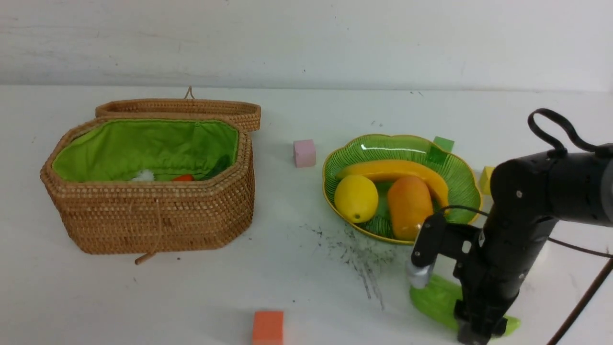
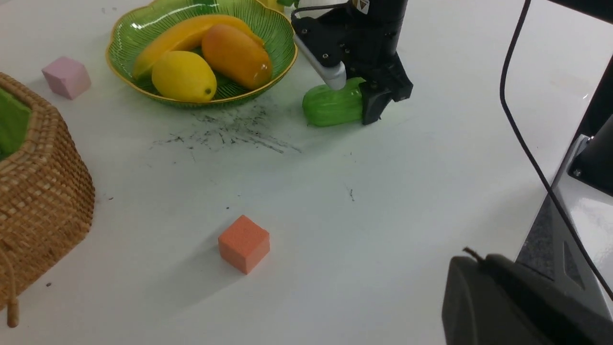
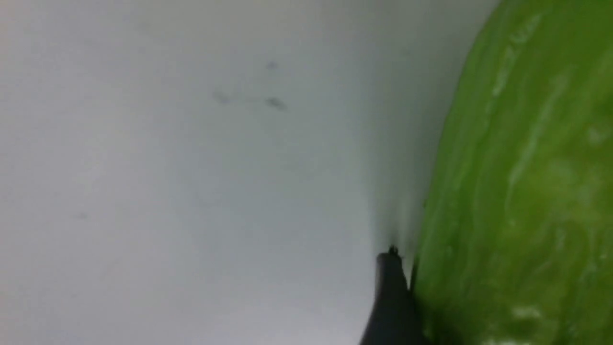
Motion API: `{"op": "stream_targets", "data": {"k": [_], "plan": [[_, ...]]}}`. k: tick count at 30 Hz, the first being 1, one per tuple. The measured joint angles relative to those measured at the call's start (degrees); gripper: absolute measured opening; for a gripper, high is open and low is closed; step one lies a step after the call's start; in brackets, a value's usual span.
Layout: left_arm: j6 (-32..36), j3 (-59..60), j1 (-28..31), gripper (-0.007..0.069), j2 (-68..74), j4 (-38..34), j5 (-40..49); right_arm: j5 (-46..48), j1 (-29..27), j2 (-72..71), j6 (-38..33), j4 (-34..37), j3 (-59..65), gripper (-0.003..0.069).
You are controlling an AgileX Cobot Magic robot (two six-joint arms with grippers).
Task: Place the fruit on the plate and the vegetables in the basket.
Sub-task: Take a chayote with your right arm and place it on the basket on the left.
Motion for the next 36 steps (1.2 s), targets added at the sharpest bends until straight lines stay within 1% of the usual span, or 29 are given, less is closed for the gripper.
{"op": "stream_targets", "data": {"k": [3, 4, 5, 6, 8, 9, 10, 11, 12, 13, 18, 19, 21, 24, 26, 27, 28, 30, 32, 33, 34, 36], "plan": [[-0.06, 0.00, 0.00, -0.0005, 0.00, 0.00, 0.26, 2.75, 2.81, -2.18, 2.61, 0.61, -0.07, 0.0439], [-0.13, 0.00, 0.00, -0.0004, 0.00, 0.46, 0.26, 3.53, 5.75, -4.88, 5.58, 1.76, -0.68, 0.0439], [-0.36, 0.00, 0.00, -0.0004, 0.00, 0.88, 0.07, 3.53, 7.17, -6.08, 7.20, 2.65, -1.56, 0.0439], [-0.83, 0.00, 0.00, -0.0003, 0.00, 1.54, -0.14, 2.94, 8.61, -7.19, 9.25, 3.34, -2.59, 0.0439], [-4.60, 0.00, 0.00, -0.0004, 0.00, 5.39, -2.03, 0.25, 12.82, -9.36, 13.37, 5.16, -6.88, 0.0439], [-5.07, 0.00, 0.00, -0.0004, 0.00, 5.87, -2.03, -0.04, 12.82, -9.36, 13.66, 5.30, -7.37, 0.0439], [-9.43, 0.00, 0.00, -0.0002, 0.00, 10.39, -3.29, -2.29, 15.31, -9.48, 15.49, 6.30, -11.94, 0.0439], [-12.08, 0.00, 0.00, -0.0002, 0.00, 13.22, -3.79, -3.48, 16.39, -9.17, 16.04, 6.67, -14.47, 0.0439], [-12.78, 0.00, 0.00, -0.0002, 0.00, 13.81, -3.93, -3.76, 16.89, -8.96, 16.20, 6.94, -15.75, 0.0439], [-19.88, 0.00, 0.00, -0.0002, 0.00, 20.63, -4.25, -6.45, 18.64, -7.61, 16.45, 8.13, -21.21, 0.0439], [-39.18, 0.00, 0.00, -0.0002, 0.00, 39.81, -4.00, -14.18, 20.92, 1.09, 15.56, 13.28, -38.69, 0.0439], [-42.48, 0.00, 0.00, -0.0002, 0.00, 42.90, -3.66, -15.77, 21.11, 3.62, 14.89, 14.27, -42.15, 0.0439], [-46.95, 0.00, 0.00, -0.0002, 0.00, 47.01, -3.37, -18.46, 21.41, 8.60, 13.61, 15.59, -48.11, 0.0439], [-49.74, 0.00, 0.00, -0.0002, 0.00, 49.33, -3.21, -21.53, 21.53, 15.93, 11.71, 16.37, -55.68, 0.0439], [-50.18, 0.00, 0.00, -0.0002, 0.00, 49.51, -3.21, -22.97, 21.53, 19.58, 10.82, 16.36, -58.97, 0.0439], [-50.37, 0.00, 0.00, -0.0002, 0.00, 49.41, -3.21, -24.19, 21.53, 23.67, 9.67, 16.31, -62.27, 0.0439], [-50.37, 0.00, 0.00, -0.0002, 0.00, 49.32, -3.21, -24.38, 21.53, 24.06, 9.59, 16.31, -62.56, 0.0439], [-50.37, 0.00, 0.00, -0.0002, 0.00, 48.44, -3.21, -25.23, 21.53, 27.87, 8.95, 16.25, -64.88, 0.0485], [-49.58, 0.00, 0.00, -0.0002, 0.00, 47.52, -3.21, -25.19, 21.53, 28.63, 8.95, 16.19, -65.16, 0.0594], [-49.30, 0.00, 0.00, -0.0002, 0.00, 47.42, -3.21, -25.19, 21.53, 28.63, 8.95, 16.19, -65.15, 0.0594], [-48.28, 0.00, 0.00, -0.0002, 0.00, 46.52, -3.21, -24.73, 21.53, 28.49, 8.95, 16.19, -65.22, 0.0653], [-47.15, 0.00, 0.00, -0.0001, 0.00, 45.63, -3.21, -23.69, 21.53, 28.14, 8.95, 16.19, -65.31, 0.0670]]}}
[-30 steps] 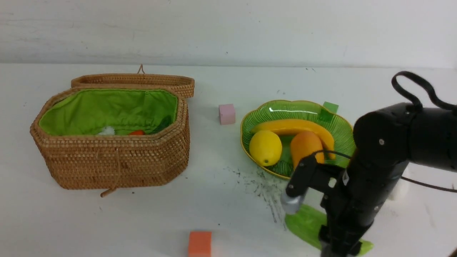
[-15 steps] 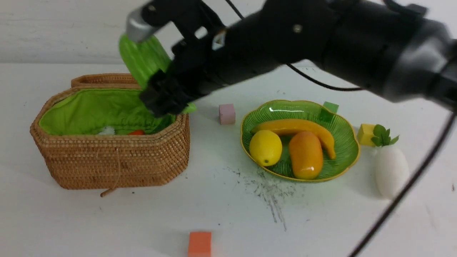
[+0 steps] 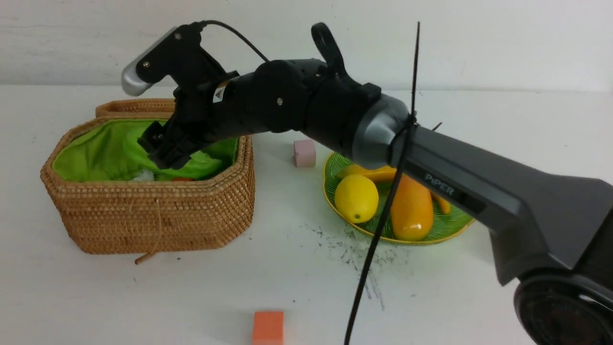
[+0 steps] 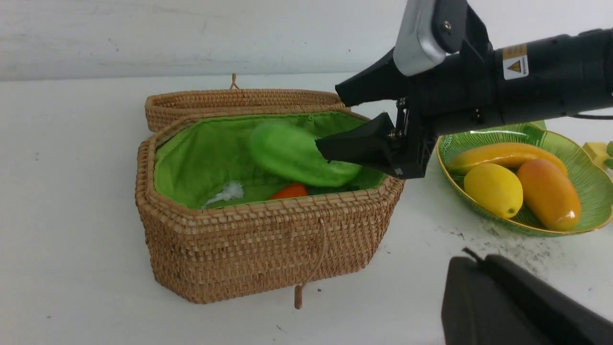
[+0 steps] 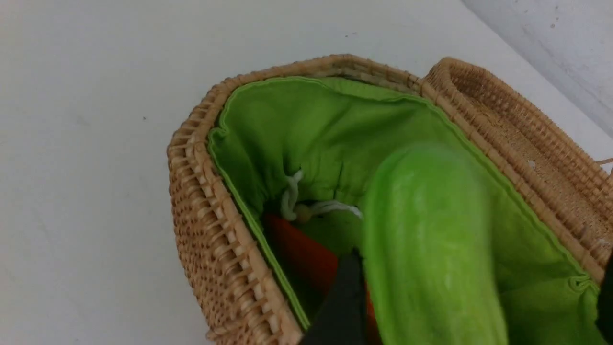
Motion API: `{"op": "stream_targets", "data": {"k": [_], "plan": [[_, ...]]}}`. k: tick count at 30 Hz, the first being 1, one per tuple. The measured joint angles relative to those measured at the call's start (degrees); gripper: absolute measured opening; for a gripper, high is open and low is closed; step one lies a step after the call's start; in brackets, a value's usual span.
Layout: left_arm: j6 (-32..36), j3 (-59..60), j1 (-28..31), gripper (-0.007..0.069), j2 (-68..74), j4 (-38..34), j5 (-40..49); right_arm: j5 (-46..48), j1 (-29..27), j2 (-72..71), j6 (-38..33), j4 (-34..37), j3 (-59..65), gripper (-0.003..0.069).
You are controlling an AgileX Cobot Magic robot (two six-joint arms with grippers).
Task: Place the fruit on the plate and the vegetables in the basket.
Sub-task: Take a chayote with your right arm and place it on the basket on the left, then take a daikon with your right arm and place it on the basket on the left.
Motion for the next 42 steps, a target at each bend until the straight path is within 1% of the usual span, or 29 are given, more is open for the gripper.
{"op": "stream_targets", "data": {"k": [3, 6, 7, 8, 11, 12, 15, 16, 17, 18, 19, 20, 21, 22, 24, 25, 26, 27, 28, 30, 31, 32, 33, 35, 36, 37, 39, 41, 42], "plan": [[2.57, 0.00, 0.00, 0.0001, 0.00, -2.28, 0.00, 6.66, 0.00, -3.27, 0.88, -1.30, -0.02, 0.0661], [5.89, 0.00, 0.00, 0.0003, 0.00, -6.00, -0.58, 18.65, 0.00, -9.35, 7.16, -5.30, -0.07, 0.0573], [6.67, 0.00, 0.00, 0.0004, 0.00, -6.83, -0.76, 21.11, 0.00, -10.72, 8.67, -6.39, -0.13, 0.0558], [7.23, 0.00, 0.00, 0.0004, 0.00, -7.45, -0.94, 23.68, 0.00, -12.59, 10.20, -7.50, -0.25, 0.0525], [12.94, 0.00, 0.00, 0.0004, 0.00, -13.69, -2.50, 36.79, 0.00, -19.23, 16.69, -13.74, -0.60, 0.0371], [15.98, 0.00, 0.00, 0.0004, 0.00, -17.34, -3.22, 40.89, 0.00, -21.34, 18.96, -16.78, -0.67, 0.0301], [23.50, 0.04, 0.00, 0.0005, 0.00, -26.40, -4.84, 43.43, -0.11, -25.78, 24.91, -22.78, 0.96, 0.0127], [25.07, 0.04, 0.00, 0.0005, 0.00, -27.61, -5.07, 43.50, -0.17, -26.61, 26.15, -23.88, 1.62, 0.0096], [28.20, 0.04, 0.00, 0.0004, 0.00, -31.88, -5.48, 43.65, -0.58, -28.45, 28.78, -25.86, 3.41, 0.0031], [30.26, 0.04, 0.00, 0.0004, 0.00, -34.30, -5.63, 43.65, -1.06, -30.20, 30.61, -27.49, 5.06, 0.0006], [31.28, 0.04, 0.00, 0.0004, 0.00, -35.47, -5.61, 43.60, -1.19, -30.60, 31.52, -27.83, 6.03, -0.0001], [35.31, 0.04, 0.00, 0.0004, 0.00, -39.26, -5.77, 43.59, -2.79, -34.14, 35.00, -30.27, 10.76, -0.0013], [37.22, 0.04, 0.00, 0.0004, 0.00, -41.71, -5.85, 43.54, -4.44, -36.62, 37.24, -31.45, 14.31, -0.0014], [40.39, 0.04, 0.00, 0.0004, 0.00, -44.80, -5.85, 43.44, -7.14, -39.73, 39.99, -32.49, 18.98, -0.0013], [42.79, 0.04, 0.00, 0.0004, 0.00, -47.22, -5.90, 43.44, -11.22, -43.12, 42.52, -33.06, 24.78, -0.0008], [44.92, 0.04, 0.00, 0.0004, 0.00, -49.34, -5.90, 43.44, -15.24, -45.51, 44.72, -33.12, 29.03, 0.0001], [46.20, 0.04, 0.00, 0.0004, 0.00, -50.60, -5.90, 43.49, -18.07, -46.72, 45.92, -33.03, 33.27, 0.0008], [48.12, 0.04, 0.00, 0.0004, 0.00, -52.48, -5.90, 43.49, -22.34, -47.85, 47.51, -32.52, 38.18, 0.0029], [48.86, 0.04, 0.00, 0.0004, 0.00, -53.20, -5.90, 43.37, -24.44, -48.10, 47.88, -32.06, 40.49, 0.0041], [50.61, 0.04, 0.00, 0.0004, 0.00, -55.03, -5.90, 40.63, -32.04, -47.51, 48.68, -28.61, 47.97, 0.0105], [50.72, 0.04, 0.00, 0.0004, 0.00, -55.15, -5.90, 40.27, -32.04, -47.51, 48.69, -28.20, 48.53, 0.0113], [51.28, 0.04, 0.00, 0.0004, 0.00, -55.68, -5.90, 37.11, -36.64, -45.90, 48.87, -24.53, 52.63, 0.0184], [51.47, 0.04, 0.00, 0.0004, 0.00, -55.93, -5.90, 35.30, -38.77, -44.72, 48.87, -22.50, 54.07, 0.0238], [51.63, 0.04, 0.00, 0.0004, 0.00, -56.09, -5.90, 31.92, -41.92, -42.19, 48.87, -19.61, 55.27, 0.0359], [51.63, 0.04, 0.00, 0.0004, 0.00, -56.11, -5.90, 30.79, -43.05, -40.98, 48.87, -18.72, 55.40, 0.0397], [51.63, 0.04, 0.00, 0.0004, 0.00, -56.25, -5.90, 27.70, -44.43, -39.19, 48.81, -17.60, 55.56, 0.0482], [51.63, 0.04, 0.00, 0.0004, 0.00, -56.26, -5.90, 23.46, -45.81, -36.58, 48.56, -16.59, 55.56, 0.0582], [51.63, 0.04, 0.00, 0.0006, 0.00, -56.31, -5.84, 19.49, -46.13, -33.82, 48.29, -16.01, 55.56, 0.0648], [51.63, 0.04, 0.00, 0.0006, 0.00, -56.31, -5.84, 17.84, -46.13, -33.00, 48.17, -15.88, 55.56, 0.0662]]}}
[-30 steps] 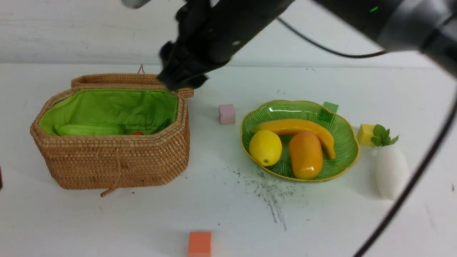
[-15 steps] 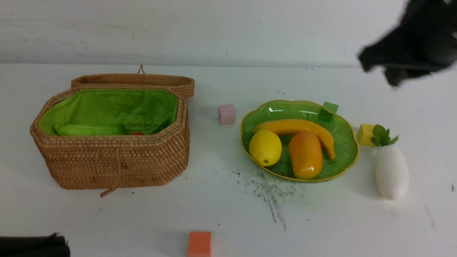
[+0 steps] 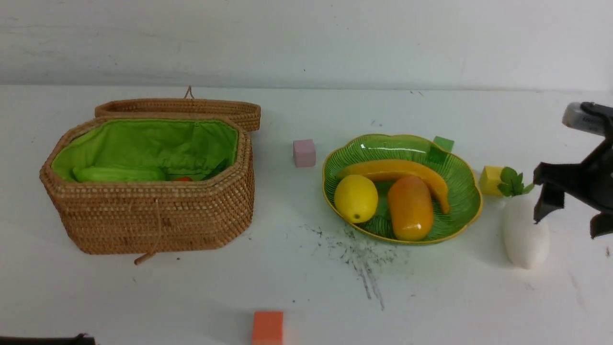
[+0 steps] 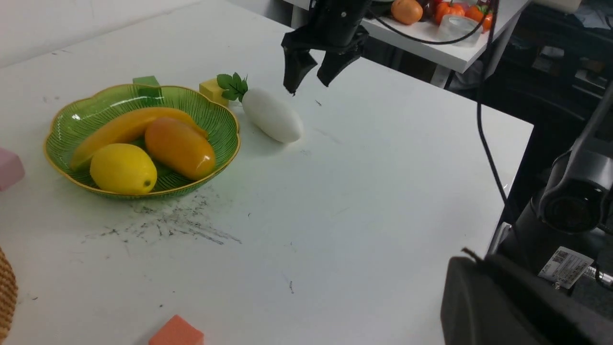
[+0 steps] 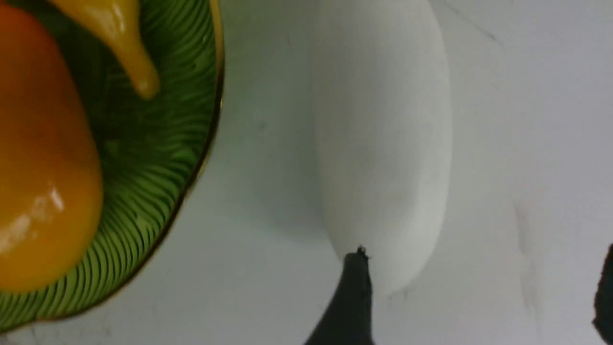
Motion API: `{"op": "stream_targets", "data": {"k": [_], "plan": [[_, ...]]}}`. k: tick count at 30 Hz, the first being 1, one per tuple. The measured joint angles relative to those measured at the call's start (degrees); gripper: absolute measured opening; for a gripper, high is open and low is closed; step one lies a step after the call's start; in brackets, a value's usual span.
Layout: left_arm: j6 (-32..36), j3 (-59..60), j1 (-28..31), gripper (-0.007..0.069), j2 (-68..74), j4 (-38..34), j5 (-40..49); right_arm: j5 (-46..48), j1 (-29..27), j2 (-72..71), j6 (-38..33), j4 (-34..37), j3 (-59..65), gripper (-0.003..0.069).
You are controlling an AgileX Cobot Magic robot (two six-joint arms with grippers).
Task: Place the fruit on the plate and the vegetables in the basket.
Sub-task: Take a daikon with your right arm and place it on the basket on the left.
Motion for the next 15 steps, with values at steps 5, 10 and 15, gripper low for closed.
{"op": "stream_targets", "data": {"k": [5, 10, 15], "plan": [[0.00, 0.00, 0.00, 0.0008, 0.00, 0.00, -0.06, -8.87, 0.00, 6.58, -0.62, 0.74, 0.00, 0.0659], [0.00, 0.00, 0.00, 0.0014, 0.00, 0.00, -0.06, -13.58, 0.00, 11.96, -1.32, 1.23, 0.00, 0.0593], [0.04, 0.00, 0.00, 0.0015, 0.00, 0.00, -0.06, -13.57, 0.00, 13.68, -3.32, 1.12, 0.00, 0.0514]]}}
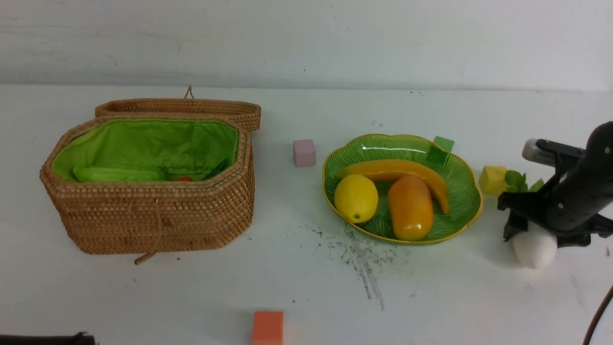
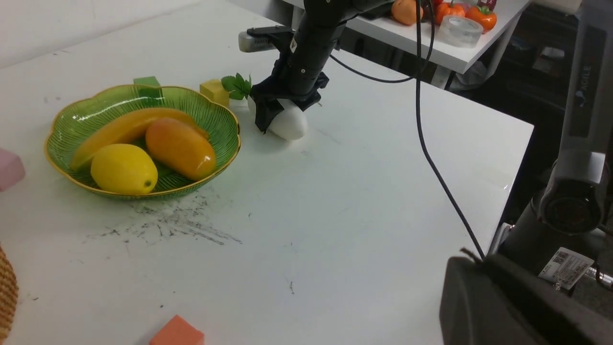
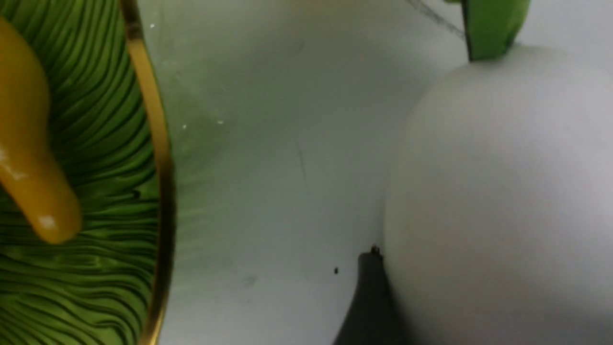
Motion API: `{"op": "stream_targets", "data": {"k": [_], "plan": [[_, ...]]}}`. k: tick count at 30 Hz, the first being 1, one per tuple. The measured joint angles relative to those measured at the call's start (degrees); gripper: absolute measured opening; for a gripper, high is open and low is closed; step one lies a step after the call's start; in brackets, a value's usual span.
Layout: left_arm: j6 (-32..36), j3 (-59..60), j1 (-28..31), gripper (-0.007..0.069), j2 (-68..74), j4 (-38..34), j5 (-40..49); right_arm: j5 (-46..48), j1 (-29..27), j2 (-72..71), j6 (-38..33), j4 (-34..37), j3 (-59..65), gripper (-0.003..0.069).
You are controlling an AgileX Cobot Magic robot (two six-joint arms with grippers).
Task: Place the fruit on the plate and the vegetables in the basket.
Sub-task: Take a daikon with your right arm and place it on the basket on the left.
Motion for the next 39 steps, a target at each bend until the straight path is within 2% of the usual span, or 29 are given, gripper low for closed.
{"op": "stream_targets", "data": {"k": [5, 7, 9, 12, 15, 19, 22, 24, 28, 33, 37, 39], "plan": [[-0.07, 0.00, 0.00, 0.0015, 0.00, 1.66, 0.21, 2.50, 0.00, -0.78, -2.56, 0.10, -0.05, 0.0514], [-1.22, 0.00, 0.00, 0.0016, 0.00, 3.65, 0.58, 6.47, 0.00, -3.10, -3.66, 0.12, -0.73, 0.0514], [-3.89, 0.00, 0.00, 0.0017, 0.00, 6.67, 0.77, 10.52, 0.19, -6.63, -3.81, 1.04, -2.49, 0.0514], [-10.79, 0.00, 0.00, 0.0017, 0.00, 15.21, 0.67, 16.73, 2.61, -12.72, -4.37, 3.75, -6.76, 0.0514], [-21.47, 0.00, 0.00, 0.0017, 0.00, 27.02, 0.28, 19.78, 9.09, -16.79, -8.59, 8.81, -12.89, 0.0514], [-41.62, 0.00, 0.00, 0.0017, 0.00, 47.45, 1.73, 18.19, 23.43, -15.87, -19.18, 19.07, -23.64, 0.0514], [-52.37, 0.00, 0.00, 0.0019, 0.00, 56.90, 4.04, 13.09, 32.17, -11.79, -25.23, 23.43, -29.81, 0.0514], [-57.21, 0.00, 0.00, 0.0018, 0.00, 61.05, 5.05, 8.02, 36.48, -8.14, -28.87, 24.53, -34.27, 0.0514], [-59.18, 0.00, 0.00, 0.0018, 0.00, 62.56, 5.77, -0.49, 42.55, 1.36, -35.45, 24.97, -42.14, 0.0514], [-59.18, 0.00, 0.00, 0.0020, 0.00, 61.00, 5.92, -6.53, 46.01, 11.40, -40.45, 24.97, -48.52, 0.0527], [-58.16, 0.00, 0.00, 0.0020, 0.00, 58.52, 5.92, -11.93, 46.68, 16.39, -42.24, 24.97, -50.30, 0.0655], [-56.75, 0.00, 0.00, 0.0020, 0.00, 57.14, 5.92, -12.28, 46.62, 17.30, -42.38, 24.66, -50.30, 0.0675]]}}
